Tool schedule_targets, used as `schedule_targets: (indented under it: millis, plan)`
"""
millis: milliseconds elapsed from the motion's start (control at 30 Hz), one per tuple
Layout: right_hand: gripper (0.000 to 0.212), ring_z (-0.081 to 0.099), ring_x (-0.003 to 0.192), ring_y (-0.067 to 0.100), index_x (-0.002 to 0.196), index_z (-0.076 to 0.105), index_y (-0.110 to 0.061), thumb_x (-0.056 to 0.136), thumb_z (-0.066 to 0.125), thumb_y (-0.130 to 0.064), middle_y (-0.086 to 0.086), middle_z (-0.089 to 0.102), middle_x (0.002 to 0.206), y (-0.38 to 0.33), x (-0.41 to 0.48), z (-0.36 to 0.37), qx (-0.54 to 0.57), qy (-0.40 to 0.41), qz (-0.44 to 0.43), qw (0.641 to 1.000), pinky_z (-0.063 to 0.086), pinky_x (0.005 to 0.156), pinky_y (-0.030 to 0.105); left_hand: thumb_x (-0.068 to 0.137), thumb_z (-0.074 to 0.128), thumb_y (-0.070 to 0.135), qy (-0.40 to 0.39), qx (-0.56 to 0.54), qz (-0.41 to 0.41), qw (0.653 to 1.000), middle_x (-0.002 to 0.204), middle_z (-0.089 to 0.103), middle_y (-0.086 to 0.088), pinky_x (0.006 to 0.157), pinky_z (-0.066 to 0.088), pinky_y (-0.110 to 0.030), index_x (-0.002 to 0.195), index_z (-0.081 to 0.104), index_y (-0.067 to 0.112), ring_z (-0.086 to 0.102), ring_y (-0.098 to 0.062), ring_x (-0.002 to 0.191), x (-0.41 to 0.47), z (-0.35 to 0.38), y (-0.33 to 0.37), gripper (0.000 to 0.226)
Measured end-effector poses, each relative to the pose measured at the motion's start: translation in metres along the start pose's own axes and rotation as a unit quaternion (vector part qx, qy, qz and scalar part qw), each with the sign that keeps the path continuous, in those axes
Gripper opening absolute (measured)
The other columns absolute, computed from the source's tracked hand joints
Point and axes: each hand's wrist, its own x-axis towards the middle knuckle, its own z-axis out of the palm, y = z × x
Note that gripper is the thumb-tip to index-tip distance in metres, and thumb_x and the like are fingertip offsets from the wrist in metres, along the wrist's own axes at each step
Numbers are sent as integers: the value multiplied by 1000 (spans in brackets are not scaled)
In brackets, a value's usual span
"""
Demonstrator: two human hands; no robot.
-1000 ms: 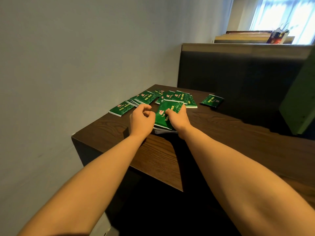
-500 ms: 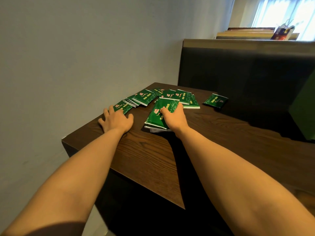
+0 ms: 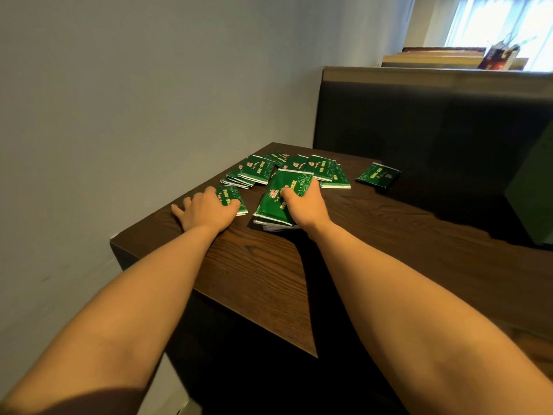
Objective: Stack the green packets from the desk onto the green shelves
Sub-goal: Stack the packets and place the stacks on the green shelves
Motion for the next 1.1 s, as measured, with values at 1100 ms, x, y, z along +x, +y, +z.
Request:
schedule_targets:
  millis: [1100]
  plan:
    - [48,58,114,28,140,41,-9,98,54,-29,8,59,124,-10,-7,-17,84,10,68,994,47,101,47,99,45,4,21,-524,14,851,123,63,-4,84,47,-24,116,64,13,60,-23,114,-44,-8,89,27]
